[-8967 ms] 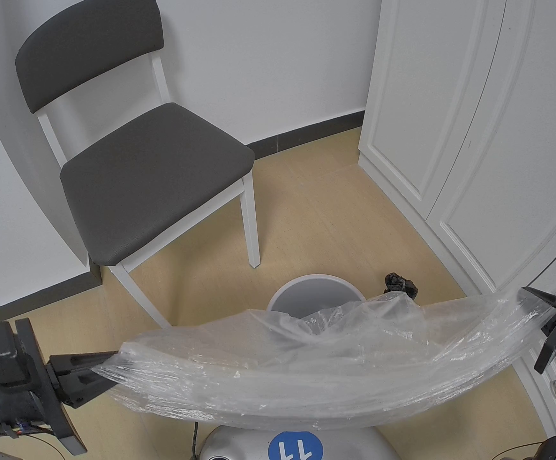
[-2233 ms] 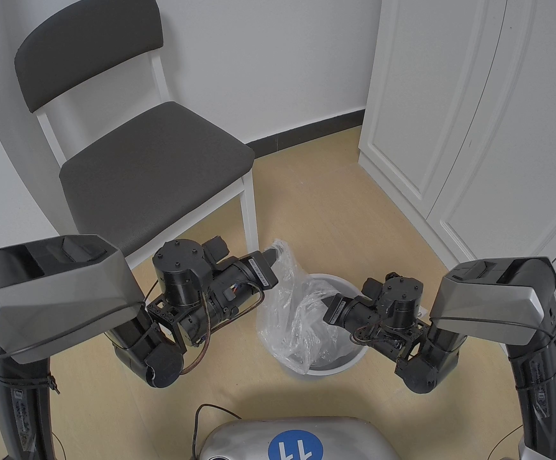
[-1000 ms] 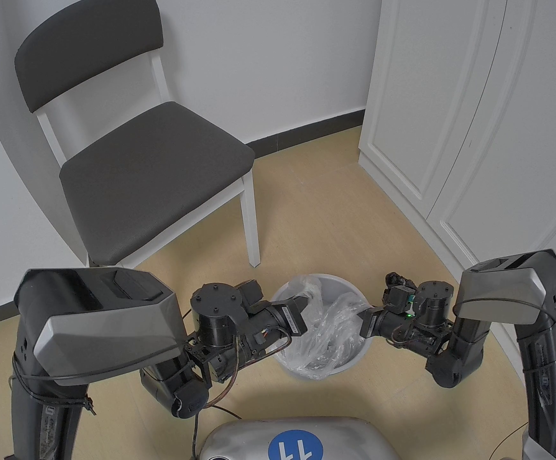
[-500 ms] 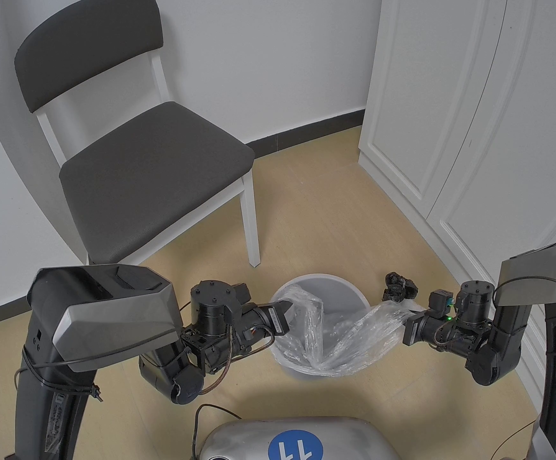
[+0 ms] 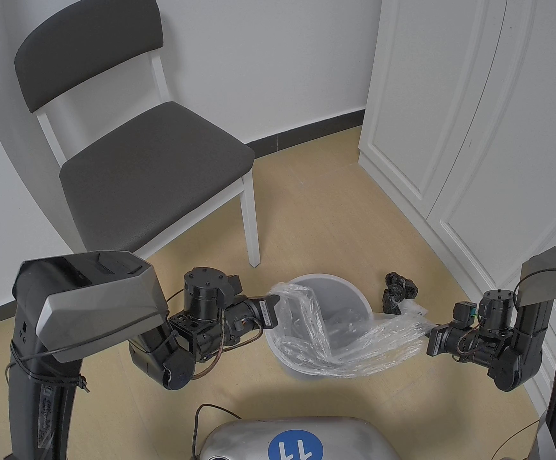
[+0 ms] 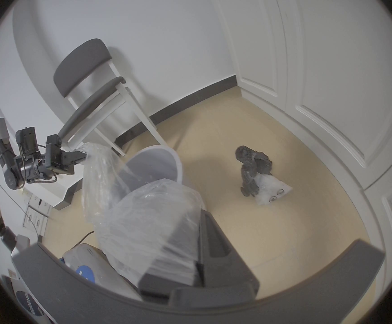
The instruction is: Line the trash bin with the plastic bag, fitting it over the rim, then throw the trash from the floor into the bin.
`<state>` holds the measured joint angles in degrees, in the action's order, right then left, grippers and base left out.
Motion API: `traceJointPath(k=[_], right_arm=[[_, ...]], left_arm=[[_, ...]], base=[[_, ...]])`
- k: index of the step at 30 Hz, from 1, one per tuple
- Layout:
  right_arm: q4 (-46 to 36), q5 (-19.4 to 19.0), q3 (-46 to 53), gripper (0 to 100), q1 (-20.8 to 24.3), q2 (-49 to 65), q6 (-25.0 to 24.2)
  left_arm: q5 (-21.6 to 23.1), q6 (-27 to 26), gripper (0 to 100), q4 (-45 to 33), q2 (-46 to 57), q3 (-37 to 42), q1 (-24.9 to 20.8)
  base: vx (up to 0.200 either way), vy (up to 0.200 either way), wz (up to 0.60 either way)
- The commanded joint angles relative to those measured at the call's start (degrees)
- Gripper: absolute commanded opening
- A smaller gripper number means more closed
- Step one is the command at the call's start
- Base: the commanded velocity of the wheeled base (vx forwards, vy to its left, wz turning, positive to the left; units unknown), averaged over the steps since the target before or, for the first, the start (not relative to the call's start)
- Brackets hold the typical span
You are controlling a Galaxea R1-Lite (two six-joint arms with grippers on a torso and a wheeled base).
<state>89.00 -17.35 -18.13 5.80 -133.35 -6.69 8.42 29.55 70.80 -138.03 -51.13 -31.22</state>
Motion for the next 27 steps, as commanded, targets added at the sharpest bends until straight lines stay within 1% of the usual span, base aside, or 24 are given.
traceJointPath(k=[1, 6, 7, 8, 9, 10, 13, 16, 17, 19, 23, 24, 27], right_arm=[[1.0, 4.0, 2.5, 0, -1.3, -1.3, -0.3], [1.0, 8.4, 1.9, 0, -1.5, -4.5, -0.1], [1.0, 8.6, 1.9, 0, -1.6, -4.6, -0.1], [1.0, 10.1, 1.4, 0, -2.4, -5.3, 0.3], [1.0, 10.1, 1.4, 0, -2.4, -5.4, 0.3], [1.0, 10.6, 1.8, 0, -2.9, -5.6, 1.0], [1.0, 10.6, 2.7, 0, -4.1, -5.8, 4.4], [1.0, 10.7, 3.8, 0, -5.4, -5.4, 8.2], [1.0, 10.7, 3.9, 0, -5.5, -5.4, 8.3], [1.0, 10.7, 5.7, 0, -5.7, -4.4, 10.4], [1.0, 10.6, 8.2, 0, -5.3, -2.5, 11.8], [1.0, 10.6, 9.0, 0, -5.0, -1.4, 12.4], [1.0, 10.6, 10.1, 0, -4.6, 0.0, 12.8]], left_arm=[[-0.1, -6.3, 0, -6.2, 2.6, 0.2, 2.4], [-0.2, -7.0, 0, -15.4, 5.5, 0.5, 2.4], [-0.2, -7.1, 0, -15.7, 5.6, 0.5, 2.4], [-0.2, -7.9, 0, -19.1, 6.5, 0.5, 2.3], [-0.2, -8.1, 0, -19.5, 6.5, 0.6, 2.3], [-0.2, -10.0, 0, -22.1, 7.3, 0.8, 2.3], [-0.2, -12.3, 0, -24.9, 8.4, 1.2, 2.5], [-0.2, -12.6, 0, -25.5, 9.1, 1.3, 2.6], [-0.2, -12.6, 0, -25.6, 9.2, 1.4, 2.6], [-0.2, -13.5, 0, -26.9, 9.9, 1.5, 3.3], [-0.1, -17.5, 0, -29.4, 11.6, 3.1, 4.3], [0.0, -20.0, 0, -30.6, 12.8, 4.2, 4.7], [0.0, -21.9, 0, -31.3, 14.2, 5.5, 4.7]], base=[[0.000, 0.000, 0.00], [0.000, 0.000, 0.00], [0.000, 0.000, 0.00], [0.000, 0.000, 0.00], [0.000, 0.000, 0.00], [0.000, 0.000, 0.00], [0.000, 0.000, 0.00], [0.000, 0.000, 0.00], [0.000, 0.000, 0.00], [0.000, 0.000, 0.00], [0.000, 0.000, 0.00], [0.000, 0.000, 0.00], [0.000, 0.000, 0.00]])
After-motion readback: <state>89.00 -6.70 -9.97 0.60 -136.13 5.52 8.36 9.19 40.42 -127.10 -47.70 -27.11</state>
